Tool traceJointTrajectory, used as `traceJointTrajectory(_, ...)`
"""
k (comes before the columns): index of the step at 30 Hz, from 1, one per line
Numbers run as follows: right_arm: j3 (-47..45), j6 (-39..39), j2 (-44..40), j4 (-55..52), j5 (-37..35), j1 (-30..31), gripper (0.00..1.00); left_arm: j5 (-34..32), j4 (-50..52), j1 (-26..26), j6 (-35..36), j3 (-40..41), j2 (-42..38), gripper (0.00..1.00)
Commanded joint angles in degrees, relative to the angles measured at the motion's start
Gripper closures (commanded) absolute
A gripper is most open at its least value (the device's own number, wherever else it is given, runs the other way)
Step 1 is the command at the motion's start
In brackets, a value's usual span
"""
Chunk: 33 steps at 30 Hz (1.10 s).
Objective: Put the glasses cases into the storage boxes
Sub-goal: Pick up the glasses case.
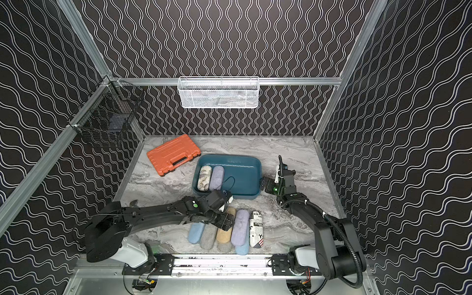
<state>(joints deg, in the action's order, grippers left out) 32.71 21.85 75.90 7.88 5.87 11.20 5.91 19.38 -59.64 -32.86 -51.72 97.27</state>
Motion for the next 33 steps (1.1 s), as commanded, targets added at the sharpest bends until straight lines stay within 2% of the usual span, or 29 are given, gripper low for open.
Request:
traceJointTrajectory(1,0.43,0.29,0.25,0.82,0.46,0.04,0.0,-0.59,-1.36,-0.22,-0.18,0.0,0.56,0.21)
traceJointTrajectory(10,0.24,0.48,0.48,1.13,0.66,0.02,0.0,-1.37,-1.0,-0.83,-1.16,-0.04,-0.2,0.34)
traceJointTrajectory(16,0.07,0.57,0.46,1.37,0.77,0.0,0.0,-2.63,0.95,-0.92,-0.64,-0.74,-2.41,0.37)
traceJointTrajectory(18,0.07,0.57,0.61,1.47,0.98,0.0,0.0,-3.1,1.5,-0.92,-0.51,-1.01,-2.53,0.35)
traceJointTrajectory(23,0.02,0.73,0.83,1.7,1.36,-0.03,0.0,-2.84,1.01,-1.01,-0.96,-0.65,-1.92,0.23)
traceJointTrajectory(33,-0.32,0.74,0.69,1.85,1.32,0.01,0.0,-3.71,0.6,-2.02,-0.75,-0.9,-0.86,0.18)
